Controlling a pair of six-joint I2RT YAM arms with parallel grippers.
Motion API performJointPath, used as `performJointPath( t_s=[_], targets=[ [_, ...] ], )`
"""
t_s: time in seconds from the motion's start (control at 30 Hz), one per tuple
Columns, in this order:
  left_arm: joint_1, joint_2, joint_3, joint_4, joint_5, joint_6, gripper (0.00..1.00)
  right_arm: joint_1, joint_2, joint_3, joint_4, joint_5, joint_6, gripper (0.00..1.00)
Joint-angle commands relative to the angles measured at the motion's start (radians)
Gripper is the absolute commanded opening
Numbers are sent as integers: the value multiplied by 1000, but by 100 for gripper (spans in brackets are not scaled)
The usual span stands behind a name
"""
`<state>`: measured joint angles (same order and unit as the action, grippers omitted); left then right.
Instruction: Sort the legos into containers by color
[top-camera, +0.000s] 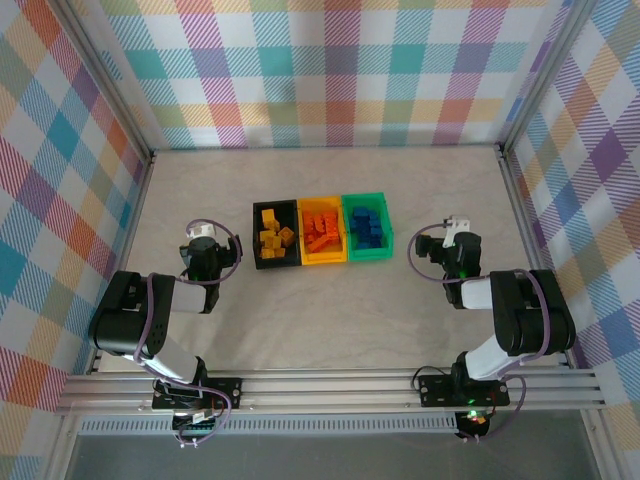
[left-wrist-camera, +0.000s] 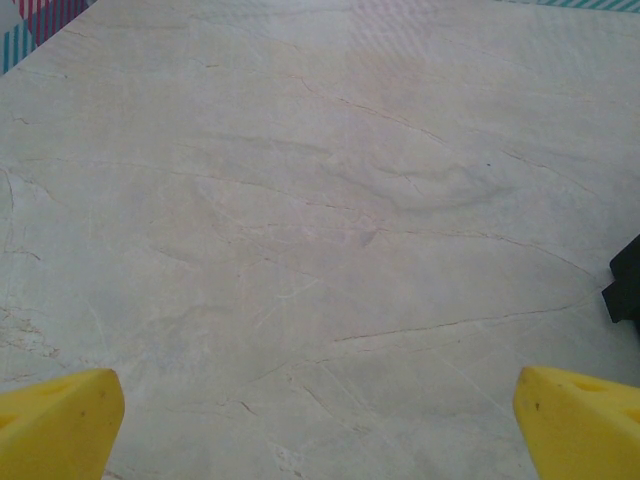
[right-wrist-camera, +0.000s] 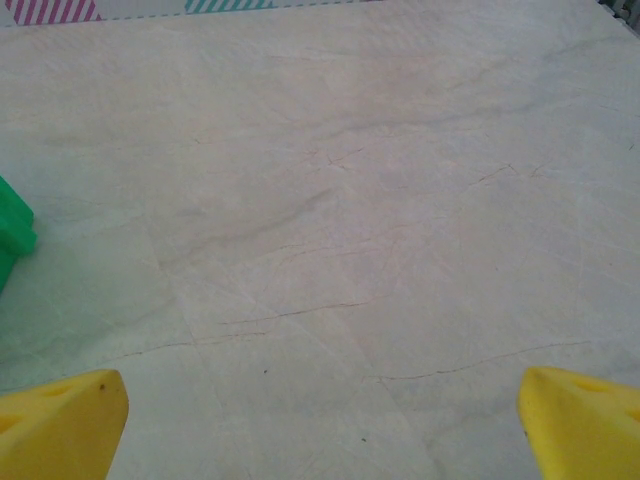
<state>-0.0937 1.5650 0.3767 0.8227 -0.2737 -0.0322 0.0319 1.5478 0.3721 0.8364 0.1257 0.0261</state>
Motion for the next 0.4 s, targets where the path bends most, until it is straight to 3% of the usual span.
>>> performJointPath(
  t_s=[0.0, 0.37],
  targets=[
    [3, -5, 8, 44, -13, 11, 100, -8, -15, 11, 45, -9, 18, 100],
    [0, -3, 16, 38, -11, 16, 100, -7, -15, 11, 46, -9, 18, 100]
  ],
)
